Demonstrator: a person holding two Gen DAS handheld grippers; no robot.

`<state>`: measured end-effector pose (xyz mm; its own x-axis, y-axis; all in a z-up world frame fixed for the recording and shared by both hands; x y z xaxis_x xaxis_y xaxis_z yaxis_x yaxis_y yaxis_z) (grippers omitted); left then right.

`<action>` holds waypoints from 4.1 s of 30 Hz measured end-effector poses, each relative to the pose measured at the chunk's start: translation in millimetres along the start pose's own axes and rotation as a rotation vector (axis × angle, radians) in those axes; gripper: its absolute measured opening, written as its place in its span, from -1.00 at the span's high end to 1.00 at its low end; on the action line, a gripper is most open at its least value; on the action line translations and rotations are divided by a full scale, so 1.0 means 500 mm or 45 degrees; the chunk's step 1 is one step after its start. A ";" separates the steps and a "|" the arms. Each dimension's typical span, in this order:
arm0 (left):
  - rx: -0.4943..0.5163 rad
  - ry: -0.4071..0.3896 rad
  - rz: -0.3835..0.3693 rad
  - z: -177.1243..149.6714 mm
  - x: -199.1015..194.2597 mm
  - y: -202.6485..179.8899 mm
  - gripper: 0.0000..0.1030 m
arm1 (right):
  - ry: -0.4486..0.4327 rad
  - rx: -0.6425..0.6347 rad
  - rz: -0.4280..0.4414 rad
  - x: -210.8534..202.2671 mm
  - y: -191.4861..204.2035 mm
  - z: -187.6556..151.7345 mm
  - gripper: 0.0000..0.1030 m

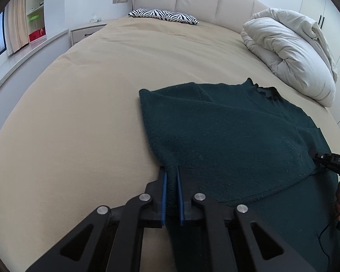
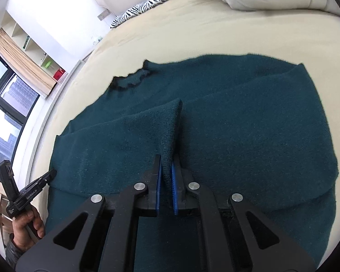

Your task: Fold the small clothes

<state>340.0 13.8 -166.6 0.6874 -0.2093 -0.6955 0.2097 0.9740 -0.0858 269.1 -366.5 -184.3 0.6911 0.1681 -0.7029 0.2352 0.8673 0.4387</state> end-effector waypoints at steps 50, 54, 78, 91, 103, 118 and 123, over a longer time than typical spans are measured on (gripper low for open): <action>-0.661 0.397 -0.579 -0.443 -0.451 -0.010 0.53 | -0.010 0.518 0.096 -0.584 -0.290 -0.414 0.05; -0.638 0.394 -0.577 -0.443 -0.453 -0.012 0.60 | 0.027 0.517 0.097 -0.594 -0.296 -0.432 0.05; -0.596 0.370 -0.569 -0.448 -0.459 -0.011 0.86 | 0.237 0.611 0.120 -0.561 -0.287 -0.485 0.61; -0.623 0.299 -0.562 -0.441 -0.470 -0.004 0.89 | 0.174 0.655 0.165 -0.571 -0.302 -0.491 0.89; -0.599 0.246 -0.622 -0.410 -0.501 -0.021 0.90 | 0.051 0.566 0.159 -0.623 -0.276 -0.452 0.91; -0.645 0.143 -0.762 -0.326 -0.537 -0.059 0.90 | -0.078 0.447 0.238 -0.682 -0.173 -0.344 0.92; -0.650 0.083 -0.789 -0.277 -0.533 -0.062 0.90 | -0.135 0.432 0.267 -0.689 -0.151 -0.285 0.92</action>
<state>54.0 51.6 -77.1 0.5050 -0.7346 -0.4532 0.1851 0.6050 -0.7744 -84.2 -423.3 -54.9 0.8103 0.2600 -0.5251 0.2818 0.6128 0.7383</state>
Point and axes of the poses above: each gripper's, at about its wrist camera, not at the fingertips, and x roughly the way its jaws point, y to its left, z to its top, the point moved 10 cm from there along x, roughly the way its jaws point, and after that the axes turned 10 degrees about -y, right-handed, at the moved point
